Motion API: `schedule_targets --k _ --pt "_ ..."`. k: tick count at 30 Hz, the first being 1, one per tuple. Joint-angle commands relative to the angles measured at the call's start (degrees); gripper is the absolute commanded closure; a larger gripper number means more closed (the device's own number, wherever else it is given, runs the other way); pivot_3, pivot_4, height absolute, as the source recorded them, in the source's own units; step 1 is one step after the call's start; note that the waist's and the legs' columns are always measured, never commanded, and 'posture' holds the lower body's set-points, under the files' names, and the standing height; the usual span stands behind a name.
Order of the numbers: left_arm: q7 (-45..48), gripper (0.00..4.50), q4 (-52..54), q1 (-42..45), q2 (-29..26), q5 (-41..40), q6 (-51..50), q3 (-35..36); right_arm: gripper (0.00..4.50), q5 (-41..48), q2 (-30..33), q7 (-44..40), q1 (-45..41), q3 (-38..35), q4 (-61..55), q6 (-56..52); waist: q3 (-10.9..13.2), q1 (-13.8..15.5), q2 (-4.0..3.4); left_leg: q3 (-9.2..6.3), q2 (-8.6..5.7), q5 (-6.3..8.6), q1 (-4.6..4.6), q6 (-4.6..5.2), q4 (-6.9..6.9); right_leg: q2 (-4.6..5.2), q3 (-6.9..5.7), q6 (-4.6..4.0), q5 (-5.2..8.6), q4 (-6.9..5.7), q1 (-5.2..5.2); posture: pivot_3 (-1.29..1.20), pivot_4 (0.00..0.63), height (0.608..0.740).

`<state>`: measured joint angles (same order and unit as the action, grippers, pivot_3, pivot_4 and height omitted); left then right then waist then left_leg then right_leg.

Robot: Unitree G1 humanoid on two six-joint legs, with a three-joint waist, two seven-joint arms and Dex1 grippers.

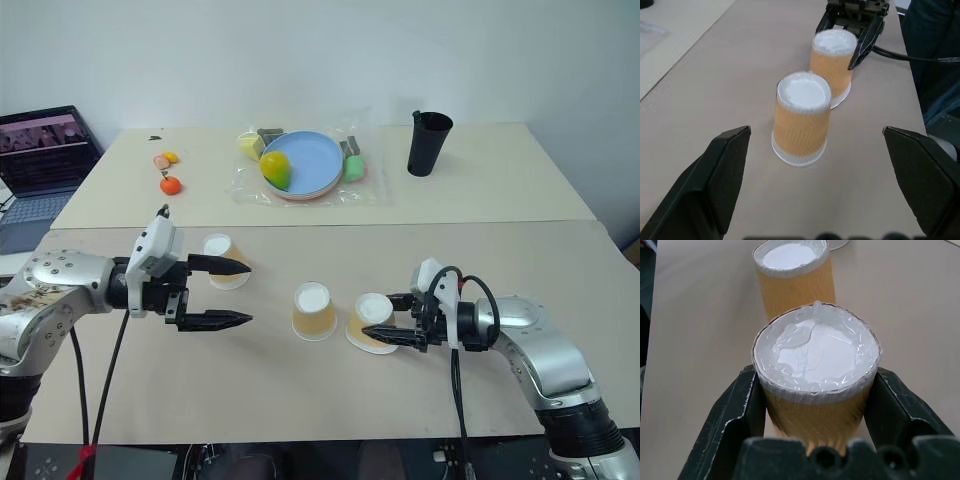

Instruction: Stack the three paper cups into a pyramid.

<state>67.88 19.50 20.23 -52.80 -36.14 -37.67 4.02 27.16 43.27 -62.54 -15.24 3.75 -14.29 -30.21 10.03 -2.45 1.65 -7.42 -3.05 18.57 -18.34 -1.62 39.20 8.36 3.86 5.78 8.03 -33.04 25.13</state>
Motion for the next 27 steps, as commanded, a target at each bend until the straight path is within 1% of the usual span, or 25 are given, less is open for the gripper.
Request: schedule_targets --k 1,9,11,12,13,14,15,18,22,27 --pt "-0.42 0.0 2.11 -0.11 -0.34 -1.4 0.49 2.32 1.98 -1.13 -1.23 -0.62 -1.74 1.39 0.92 2.14 0.0 0.02 0.0 0.0 0.0 0.0 0.0 0.0 0.0 0.0 0.0 0.02 0.01 0.0 0.0 0.0 0.15 0.716" --pt "-1.29 0.0 2.88 -0.99 0.25 -1.32 0.9 2.41 1.98 -1.54 -2.51 -1.41 -3.25 1.58 2.9 3.35 0.0 -0.09 0.0 -0.01 0.0 0.0 0.02 0.0 0.0 0.0 0.0 0.0 0.0 -0.01 -0.01 0.0 0.15 0.716" --pt "-1.17 0.0 2.76 -1.3 0.19 -1.27 1.15 2.62 1.02 -1.51 -2.85 -0.85 -3.52 1.34 3.46 3.18 0.0 -0.1 0.01 0.0 0.0 0.0 0.02 0.0 0.0 0.0 0.0 0.0 0.0 -0.01 -0.01 0.0 0.15 0.716" --pt "-1.15 0.0 2.67 -1.42 0.22 -1.18 1.33 2.66 0.75 -1.41 -2.78 -0.95 -3.49 1.35 3.51 3.02 0.0 -0.1 0.01 0.0 0.0 0.0 0.02 0.0 0.0 0.0 0.0 0.0 0.0 -0.01 -0.01 0.0 0.15 0.716" --pt "-1.18 0.0 2.56 -1.49 0.3 -1.07 1.48 2.63 0.38 -1.7 -2.76 -0.55 -3.41 1.41 3.48 2.81 0.0 -0.08 0.0 0.0 0.0 0.0 0.02 0.0 0.0 0.0 0.0 0.0 0.0 -0.02 -0.01 0.0 0.15 0.716" --pt "-1.2 0.0 2.5 -1.52 0.39 -0.98 1.62 2.57 0.15 -1.92 -2.78 -0.01 -3.41 1.5 3.47 2.25 0.0 -0.06 0.0 0.0 0.0 0.0 0.02 0.0 0.0 0.0 0.0 0.0 0.0 -0.02 -0.01 0.0 0.15 0.716" --pt "-1.3 0.0 2.47 -1.49 0.56 -0.94 1.72 2.47 0.03 -1.21 -2.63 -0.14 -3.31 1.4 3.18 1.0 0.0 -0.06 0.0 0.0 0.0 0.0 0.02 0.0 0.0 0.0 0.0 0.0 0.0 -0.03 -0.01 0.0 0.15 0.716" --pt "-1.35 0.0 2.18 -1.18 1.17 -0.84 2.05 2.07 0.03 0.86 -2.01 -0.78 -2.88 0.58 1.98 -1.61 0.0 -0.03 0.0 -0.01 0.0 0.0 0.0 0.0 0.0 0.0 0.0 -0.01 0.0 -0.01 0.0 0.0 0.15 0.716" --pt "-1.14 0.0 1.31 -0.55 1.89 -0.32 2.6 1.31 0.03 1.51 -0.71 -1.09 -2.8 -0.69 1.8 -3.67 0.0 0.01 0.01 -0.01 -0.01 0.0 -0.04 0.0 0.0 0.0 0.0 -0.01 -0.01 0.0 0.01 0.0 0.15 0.716" --pt "-1.01 0.0 0.29 0.21 3.04 -0.14 3.17 0.28 0.03 4.01 2.7 -2.55 -2.14 -3.71 0.46 -6.18 0.0 0.11 0.0 -0.01 -0.01 0.0 -0.05 0.0 0.0 0.0 0.0 -0.01 -0.01 0.01 0.0 0.0 0.15 0.716"
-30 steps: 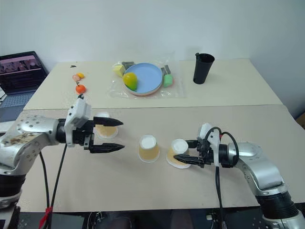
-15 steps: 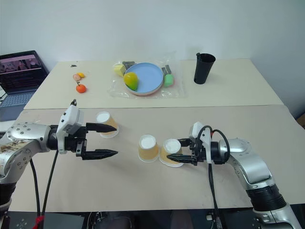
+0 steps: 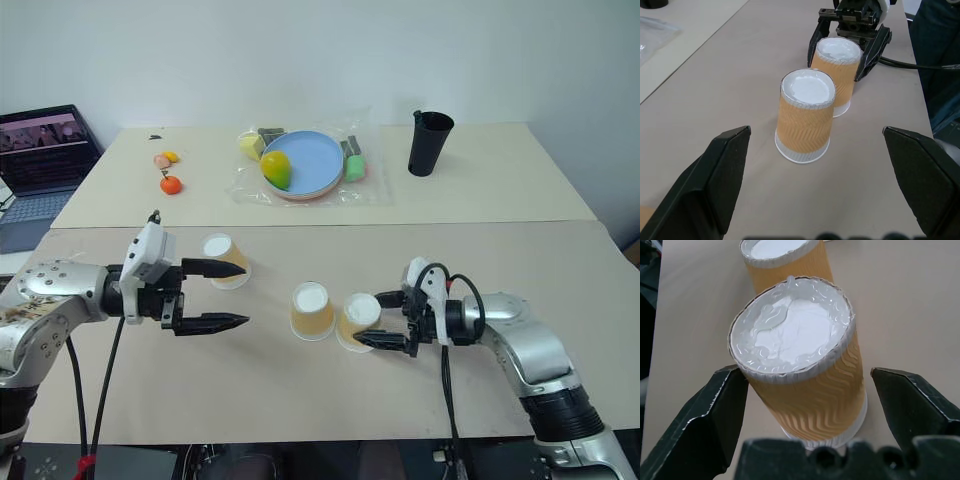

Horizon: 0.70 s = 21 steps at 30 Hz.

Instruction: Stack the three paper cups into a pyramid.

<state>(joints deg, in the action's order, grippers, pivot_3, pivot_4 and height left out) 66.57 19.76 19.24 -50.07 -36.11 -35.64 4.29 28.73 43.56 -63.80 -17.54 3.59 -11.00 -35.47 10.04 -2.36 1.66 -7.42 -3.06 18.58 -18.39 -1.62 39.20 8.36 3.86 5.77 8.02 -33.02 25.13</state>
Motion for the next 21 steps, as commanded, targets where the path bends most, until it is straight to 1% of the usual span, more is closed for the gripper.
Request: schedule_targets --k 1,4,6,9,14,16,19,21 --pt "0.27 0.0 -0.09 1.3 0.53 -0.18 1.21 -0.18 0.03 2.53 2.87 -0.86 0.15 -4.27 -2.69 -1.12 0.0 0.01 0.0 0.0 -0.01 0.0 0.0 0.0 0.0 0.0 0.0 0.0 0.0 0.0 0.0 0.0 0.15 0.716" --pt "0.03 0.0 -0.12 1.38 0.95 -0.21 1.33 -0.57 0.03 3.96 4.66 -1.14 0.58 -6.56 -2.81 -2.05 0.0 -0.09 0.0 0.0 0.0 0.0 0.0 0.0 0.0 0.0 0.0 0.0 0.0 0.0 0.0 0.0 0.15 0.716" --pt "-0.36 0.0 0.13 1.16 1.19 -0.31 1.15 -0.47 0.03 3.14 6.35 -1.34 1.86 -7.77 -3.37 -1.16 0.0 -0.04 0.0 0.0 0.0 0.0 0.01 0.0 0.0 0.0 0.0 0.01 0.01 0.0 0.0 0.0 0.15 0.716" --pt "-1.93 0.0 1.24 -0.24 1.61 -1.68 -0.12 1.13 0.03 4.98 8.17 -0.9 3.67 -12.64 -4.75 -1.94 0.01 0.1 0.01 0.0 0.0 0.0 -0.01 0.0 0.0 0.0 0.0 0.01 0.01 0.0 0.0 0.0 0.15 0.716" --pt "-6.38 0.0 1.16 -3.08 3.2 -5.1 -2.47 5.99 0.03 8.15 8.37 1.39 5.49 -17.43 -7.41 -4.22 0.02 -0.08 0.04 0.0 0.01 0.01 -0.01 0.01 0.0 0.0 0.0 0.01 0.01 -0.01 0.0 0.0 0.15 0.716" --pt "-9.92 0.0 -0.81 -4.15 4.76 -5.85 -3.79 8.42 0.03 7.63 7.62 3.29 5.77 -18.11 -8.02 -3.58 0.02 -0.05 0.03 0.0 0.01 0.01 0.0 0.01 0.0 0.0 0.0 0.01 0.01 -0.02 -0.01 0.0 0.15 0.716" --pt "-12.71 0.0 -3.19 -7.15 6.31 -5.99 -4.01 11.56 0.03 7.9 6.54 5.39 6.07 -18.47 -9.06 -3.59 0.02 -0.08 0.04 0.01 0.01 0.01 0.01 0.01 0.0 0.0 0.0 0.08 0.05 -0.03 -0.08 0.0 0.15 0.716" --pt "-14.09 0.0 -4.8 -9.58 7.07 -4.6 -3.07 12.67 0.03 8.04 5.79 6.75 6.19 -18.53 -9.39 -3.64 0.02 -0.1 0.04 0.03 0.01 0.01 0.01 0.01 0.0 0.0 0.0 0.11 0.08 -0.04 -0.1 0.0 0.15 0.716"
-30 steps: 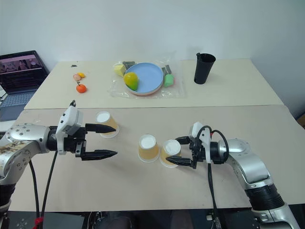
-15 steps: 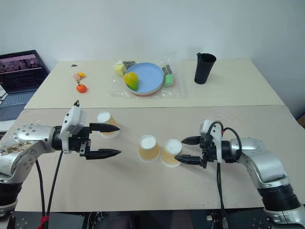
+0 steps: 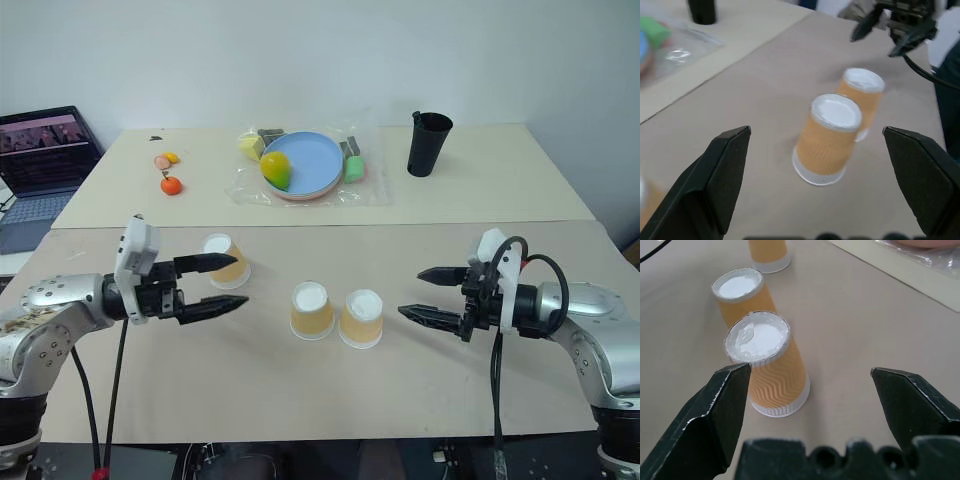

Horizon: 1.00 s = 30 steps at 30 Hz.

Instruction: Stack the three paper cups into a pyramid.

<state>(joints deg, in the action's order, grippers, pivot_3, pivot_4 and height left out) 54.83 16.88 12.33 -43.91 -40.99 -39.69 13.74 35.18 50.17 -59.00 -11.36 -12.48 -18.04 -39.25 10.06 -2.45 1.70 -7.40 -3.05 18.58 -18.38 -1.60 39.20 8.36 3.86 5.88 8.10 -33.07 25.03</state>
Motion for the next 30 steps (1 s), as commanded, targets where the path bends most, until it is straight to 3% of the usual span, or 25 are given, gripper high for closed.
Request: schedule_targets --k 1,7,12,18,30 --pt "-3.03 0.0 -2.71 -3.74 1.11 2.12 2.36 3.01 0.03 2.02 -1.08 2.2 0.0 -2.57 -2.42 -0.02 0.0 0.03 0.0 0.0 0.0 0.0 0.03 0.0 0.0 0.0 0.0 -0.02 -0.01 0.0 0.01 0.0 0.15 0.716" --pt "-2.82 0.0 -5.29 -6.24 1.58 6.52 6.63 0.24 0.03 2.4 -1.22 3.03 -0.58 -2.06 -1.97 0.26 0.0 0.64 0.0 -0.01 -0.01 0.0 0.04 -0.01 0.0 0.0 0.0 -0.12 -0.08 0.05 0.06 0.0 0.15 0.716" --pt "-7.22 0.0 -11.48 -2.1 5.35 12.29 12.72 -1.67 0.03 2.94 -1.17 3.73 0.13 -2.48 -2.1 0.37 0.0 1.51 0.0 -0.02 -0.01 0.0 0.05 -0.01 0.0 0.0 0.0 -0.12 -0.08 0.06 0.05 0.0 0.15 0.716" --pt "-7.67 0.0 -18.24 1.41 5.95 18.28 18.45 -4.74 0.03 3.29 -1.08 4.62 0.85 -3.12 -2.44 0.42 0.0 1.59 0.0 -0.01 -0.02 0.0 0.02 -0.01 0.0 0.0 -0.01 -0.14 -0.09 0.1 0.05 0.0 0.15 0.716" --pt "-6.94 0.0 -27.07 9.47 8.31 22.98 24.08 -8.32 0.03 4.65 -1.17 6.17 3.6 -5.91 -4.4 -0.32 0.0 1.54 0.01 -0.01 -0.02 0.0 0.01 -0.01 0.0 0.01 -0.01 -0.13 -0.09 0.11 0.05 0.0 0.15 0.716"
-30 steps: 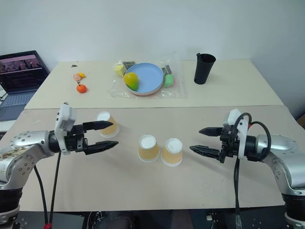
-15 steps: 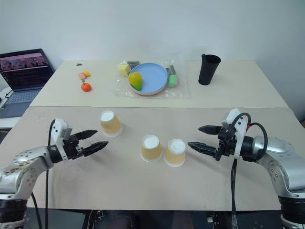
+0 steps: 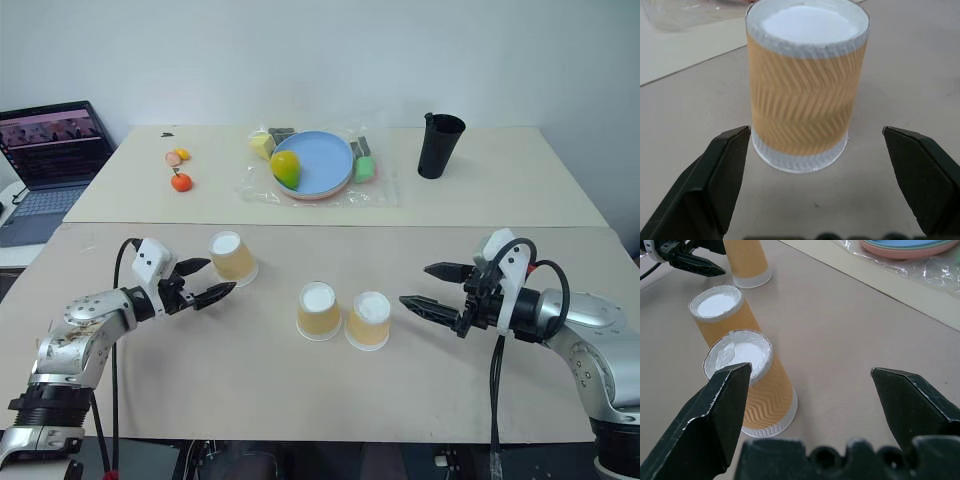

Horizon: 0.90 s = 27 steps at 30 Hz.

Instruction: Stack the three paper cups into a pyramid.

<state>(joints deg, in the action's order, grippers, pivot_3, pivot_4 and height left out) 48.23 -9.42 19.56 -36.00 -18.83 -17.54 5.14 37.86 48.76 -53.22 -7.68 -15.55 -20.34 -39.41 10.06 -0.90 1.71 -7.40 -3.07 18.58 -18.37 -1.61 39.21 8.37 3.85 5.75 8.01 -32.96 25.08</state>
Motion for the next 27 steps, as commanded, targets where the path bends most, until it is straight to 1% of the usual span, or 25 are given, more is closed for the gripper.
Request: schedule_targets --k 1,17,23,25,26,27 --pt "-0.68 0.0 -1.18 3.04 0.86 0.95 2.07 0.3 0.03 1.94 0.38 0.43 0.1 -2.8 -2.25 -0.12 0.0 -0.01 0.0 0.0 0.0 0.0 0.01 0.0 0.0 0.0 0.0 0.0 0.0 0.0 0.0 0.0 0.15 0.716" --pt "-2.53 0.0 -5.57 10.75 5.71 3.76 5.87 -1.52 0.03 2.11 0.82 0.97 -0.48 -2.37 -1.43 0.31 0.0 0.12 0.01 -0.01 0.0 0.0 -0.01 0.0 0.0 0.0 0.0 0.01 0.0 0.01 0.0 0.0 0.15 0.716" --pt "-2.27 0.0 -6.96 11.33 6.72 4.11 6.81 -1.87 0.03 2.11 0.89 1.25 0.2 -2.85 -1.7 0.12 0.0 -0.01 0.01 0.0 0.0 0.0 -0.01 0.0 0.0 0.0 0.0 0.01 0.0 0.02 0.0 0.0 0.15 0.716" --pt "-1.56 0.51 -6.55 10.89 6.85 3.59 6.71 -1.62 0.0 2.18 0.89 1.39 0.48 -3.18 -1.8 0.1 0.0 0.09 0.01 0.0 0.0 0.0 -0.02 0.0 0.0 0.0 0.0 0.01 0.0 0.02 0.0 0.0 0.15 0.716" --pt "-1.19 0.7 -6.4 10.65 6.75 3.45 6.56 -1.57 0.0 2.27 0.92 1.4 0.57 -3.33 -1.82 0.07 0.0 0.11 0.01 0.0 -0.01 0.0 -0.02 0.0 0.01 0.0 0.0 0.01 0.0 0.02 0.0 0.0 0.15 0.716" --pt "-1.09 1.12 -6.42 10.5 6.61 3.57 6.44 -1.58 0.0 2.39 0.93 1.49 0.62 -3.51 -1.83 -0.02 0.0 0.12 0.01 0.0 -0.01 0.0 -0.02 0.0 0.01 0.0 0.0 0.01 0.0 0.02 0.0 0.0 0.15 0.716"
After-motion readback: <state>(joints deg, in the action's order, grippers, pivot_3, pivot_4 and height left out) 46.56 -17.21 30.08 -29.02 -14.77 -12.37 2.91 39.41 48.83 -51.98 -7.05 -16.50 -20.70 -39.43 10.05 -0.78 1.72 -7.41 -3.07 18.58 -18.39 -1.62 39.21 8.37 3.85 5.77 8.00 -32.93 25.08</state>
